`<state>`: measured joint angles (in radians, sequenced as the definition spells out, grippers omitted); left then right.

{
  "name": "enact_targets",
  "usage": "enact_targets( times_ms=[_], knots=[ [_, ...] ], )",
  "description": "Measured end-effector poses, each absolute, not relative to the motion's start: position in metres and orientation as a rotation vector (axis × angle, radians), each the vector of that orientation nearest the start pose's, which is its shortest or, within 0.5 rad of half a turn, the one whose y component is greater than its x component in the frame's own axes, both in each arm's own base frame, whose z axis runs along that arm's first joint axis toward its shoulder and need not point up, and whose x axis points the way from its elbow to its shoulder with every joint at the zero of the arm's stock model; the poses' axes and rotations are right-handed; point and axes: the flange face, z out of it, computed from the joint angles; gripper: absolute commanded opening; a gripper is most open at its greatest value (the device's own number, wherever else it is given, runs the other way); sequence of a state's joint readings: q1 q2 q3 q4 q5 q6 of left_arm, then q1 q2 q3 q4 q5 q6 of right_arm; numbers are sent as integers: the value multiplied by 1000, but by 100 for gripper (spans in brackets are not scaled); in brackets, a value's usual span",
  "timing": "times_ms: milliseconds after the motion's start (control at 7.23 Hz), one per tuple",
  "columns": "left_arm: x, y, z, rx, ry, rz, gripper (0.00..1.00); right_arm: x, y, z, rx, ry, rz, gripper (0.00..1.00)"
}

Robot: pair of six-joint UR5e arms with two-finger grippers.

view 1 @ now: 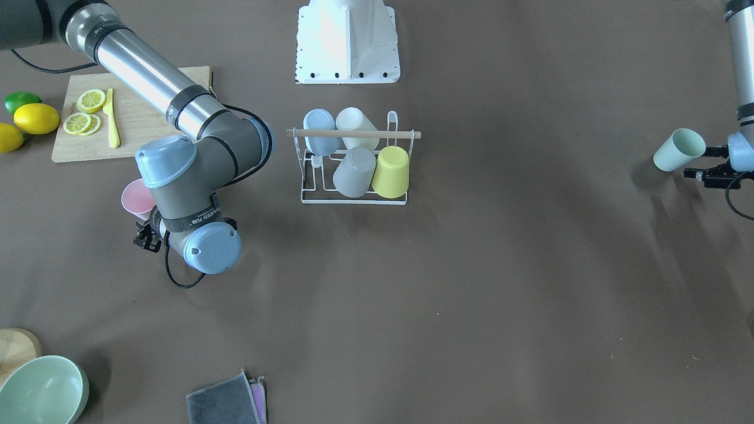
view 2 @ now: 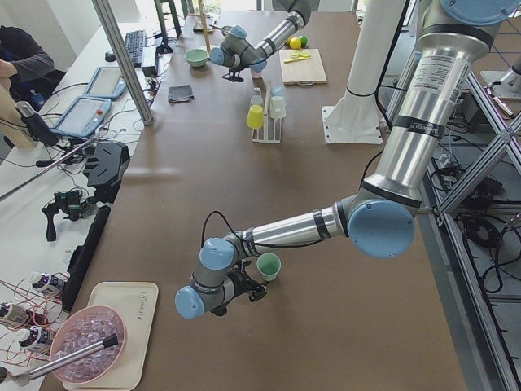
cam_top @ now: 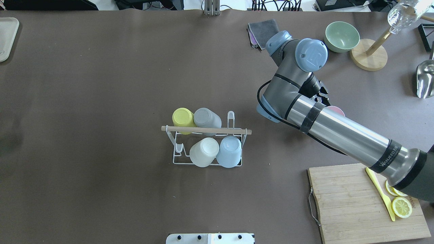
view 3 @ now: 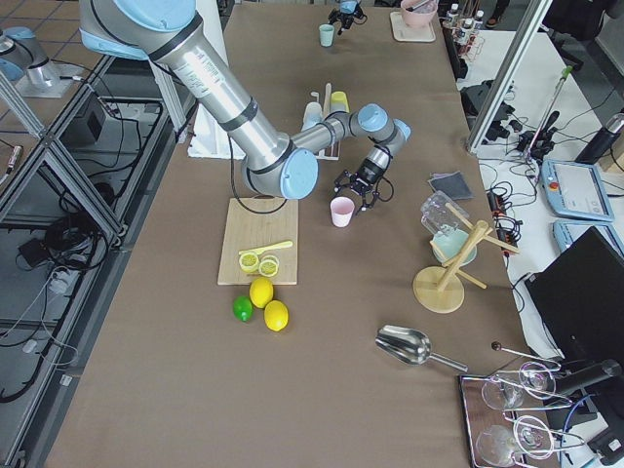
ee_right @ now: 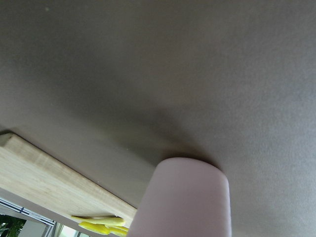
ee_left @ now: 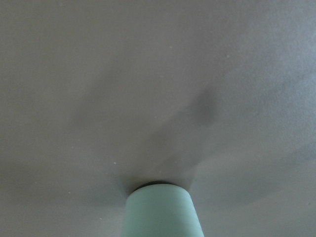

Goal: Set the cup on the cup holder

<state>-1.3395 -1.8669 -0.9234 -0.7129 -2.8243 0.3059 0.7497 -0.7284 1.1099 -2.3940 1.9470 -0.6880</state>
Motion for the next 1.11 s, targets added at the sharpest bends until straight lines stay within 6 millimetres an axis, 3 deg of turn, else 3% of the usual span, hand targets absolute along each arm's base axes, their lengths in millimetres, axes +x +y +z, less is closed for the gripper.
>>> enact_targets(
  times_ms=[1107],
  knots=[
    [124, -473, 816, -1028, 1064, -243, 88, -494, -541, 438, -632, -318, -1405, 100]
  ],
)
